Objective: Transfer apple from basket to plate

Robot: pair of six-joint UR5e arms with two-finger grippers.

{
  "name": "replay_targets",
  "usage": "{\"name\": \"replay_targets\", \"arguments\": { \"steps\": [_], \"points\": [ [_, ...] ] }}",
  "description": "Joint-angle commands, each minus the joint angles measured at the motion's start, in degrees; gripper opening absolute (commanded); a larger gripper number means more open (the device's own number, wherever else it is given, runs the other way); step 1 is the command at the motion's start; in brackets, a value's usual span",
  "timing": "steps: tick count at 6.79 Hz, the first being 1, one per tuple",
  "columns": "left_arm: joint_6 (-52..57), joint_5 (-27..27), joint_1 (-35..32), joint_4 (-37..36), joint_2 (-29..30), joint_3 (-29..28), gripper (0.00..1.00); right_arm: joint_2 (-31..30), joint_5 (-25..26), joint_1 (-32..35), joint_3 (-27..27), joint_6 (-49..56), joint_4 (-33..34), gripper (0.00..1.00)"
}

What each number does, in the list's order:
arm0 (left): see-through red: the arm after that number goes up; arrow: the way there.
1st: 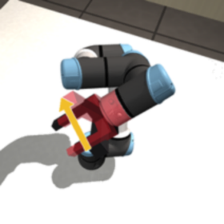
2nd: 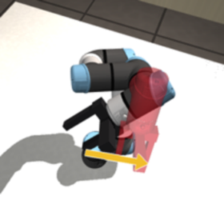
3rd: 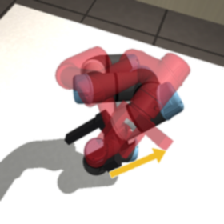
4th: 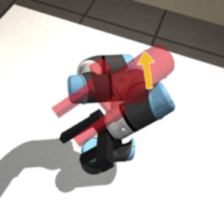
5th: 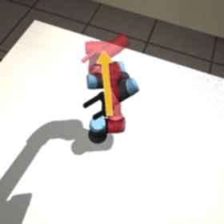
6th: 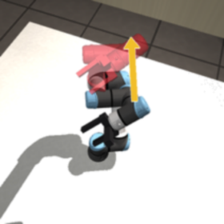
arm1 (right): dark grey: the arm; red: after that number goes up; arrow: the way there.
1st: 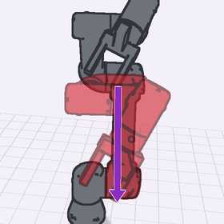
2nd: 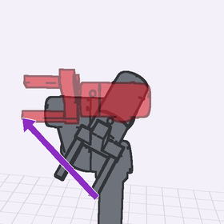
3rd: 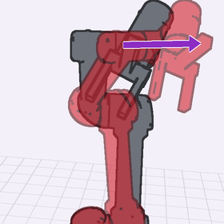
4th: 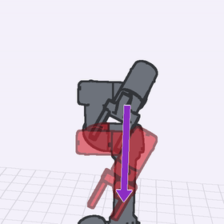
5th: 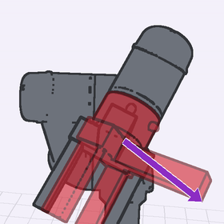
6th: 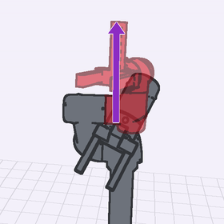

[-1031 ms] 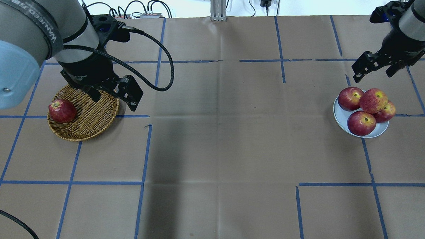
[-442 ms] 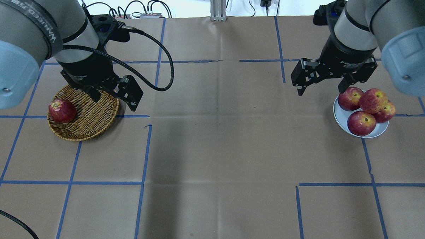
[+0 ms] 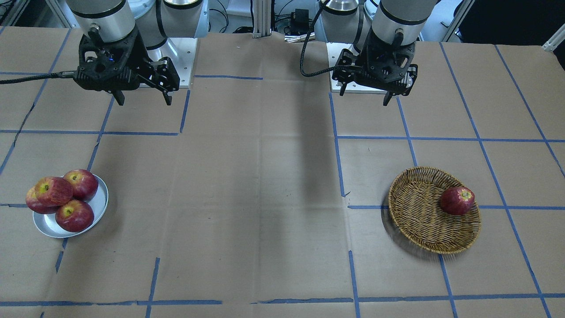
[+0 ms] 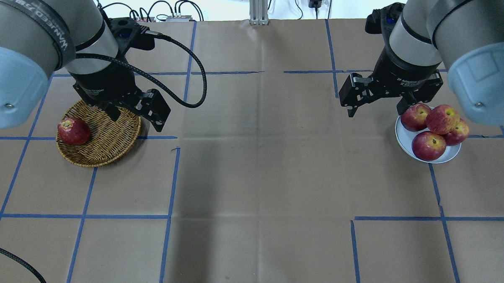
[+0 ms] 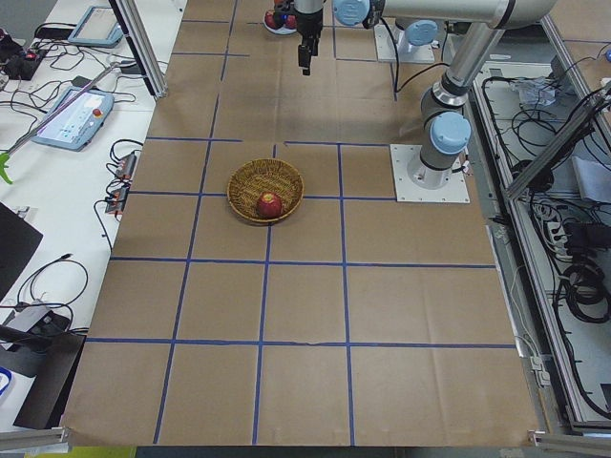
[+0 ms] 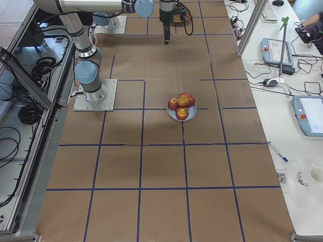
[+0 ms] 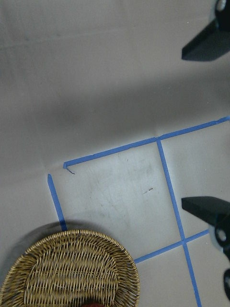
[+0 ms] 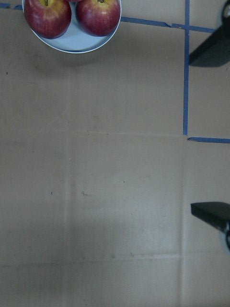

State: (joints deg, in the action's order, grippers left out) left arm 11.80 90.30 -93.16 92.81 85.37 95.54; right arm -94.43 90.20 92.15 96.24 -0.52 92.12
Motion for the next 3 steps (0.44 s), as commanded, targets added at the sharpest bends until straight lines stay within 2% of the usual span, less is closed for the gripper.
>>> {"name": "replay_targets", "arguments": {
  "steps": [1,3],
  "points": [
    [0.06,-0.03,0.00,0.00,0.15,0.00,0.99,-0.05,-0.38,-1.79,-0.09,-0.01,-0.10,1.00],
    [0.06,0.06,-0.52,0.00,0.32,-0.09,0.99,-0.14,-0.29,-1.89,0.17,-0.01,-0.10,1.00]
  ]
}}
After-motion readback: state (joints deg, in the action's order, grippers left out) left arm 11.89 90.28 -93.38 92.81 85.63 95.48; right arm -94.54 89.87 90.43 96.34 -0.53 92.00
